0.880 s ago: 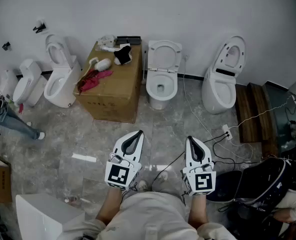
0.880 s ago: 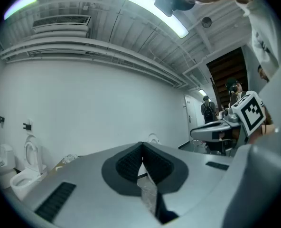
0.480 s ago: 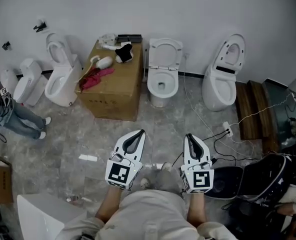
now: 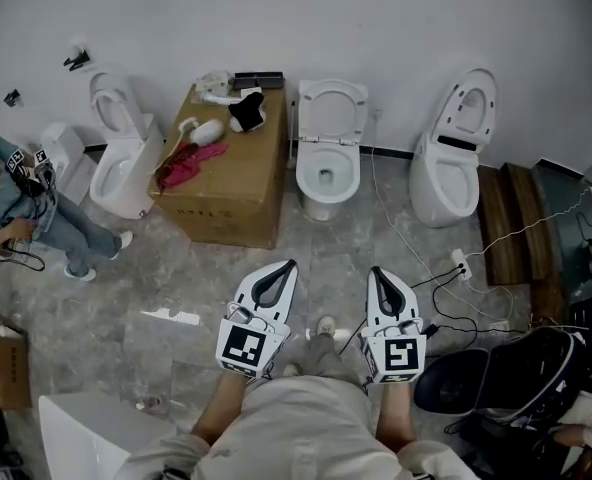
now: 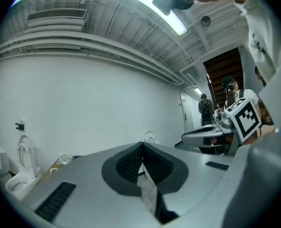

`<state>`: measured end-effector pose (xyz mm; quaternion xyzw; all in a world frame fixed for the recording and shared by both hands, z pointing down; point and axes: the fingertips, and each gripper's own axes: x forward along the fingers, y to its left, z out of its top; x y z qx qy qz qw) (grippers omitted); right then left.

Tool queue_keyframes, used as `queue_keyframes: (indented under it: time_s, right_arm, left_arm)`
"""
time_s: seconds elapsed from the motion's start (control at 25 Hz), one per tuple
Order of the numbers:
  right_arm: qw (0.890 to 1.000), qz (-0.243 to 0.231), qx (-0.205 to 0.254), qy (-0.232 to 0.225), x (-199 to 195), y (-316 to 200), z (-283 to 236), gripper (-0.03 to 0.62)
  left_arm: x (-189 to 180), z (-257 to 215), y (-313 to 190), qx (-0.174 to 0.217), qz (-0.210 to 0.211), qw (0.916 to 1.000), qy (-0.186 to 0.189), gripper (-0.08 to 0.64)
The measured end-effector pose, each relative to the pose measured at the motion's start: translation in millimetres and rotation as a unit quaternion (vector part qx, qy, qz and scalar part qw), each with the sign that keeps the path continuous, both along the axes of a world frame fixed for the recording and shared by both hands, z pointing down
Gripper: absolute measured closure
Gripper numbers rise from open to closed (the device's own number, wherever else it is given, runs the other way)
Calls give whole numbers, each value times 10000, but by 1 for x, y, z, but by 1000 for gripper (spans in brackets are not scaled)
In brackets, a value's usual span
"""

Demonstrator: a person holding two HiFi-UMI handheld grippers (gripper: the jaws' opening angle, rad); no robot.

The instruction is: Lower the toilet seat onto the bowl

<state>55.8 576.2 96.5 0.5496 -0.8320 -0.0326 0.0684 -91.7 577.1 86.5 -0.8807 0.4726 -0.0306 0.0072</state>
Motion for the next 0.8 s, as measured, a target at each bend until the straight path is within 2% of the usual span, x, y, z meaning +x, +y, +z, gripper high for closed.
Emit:
queue_keyframes:
  time_s: [0.2,0.48,0.8]
  right_arm:
    - [9997,-198,9,-107,12,-47,0,586]
    - [9976,-645,111,-228,34,-114,-9,586]
    - [9941,-1021,33,-375,42,-165,-7,586]
  left_arm:
    - [18,2,-43,-1,-69,10000,-42,546]
    - [45,4,-103,-51,-386,9992,-88,546]
    - [56,-1,-145,-85,-754,9971,20,546]
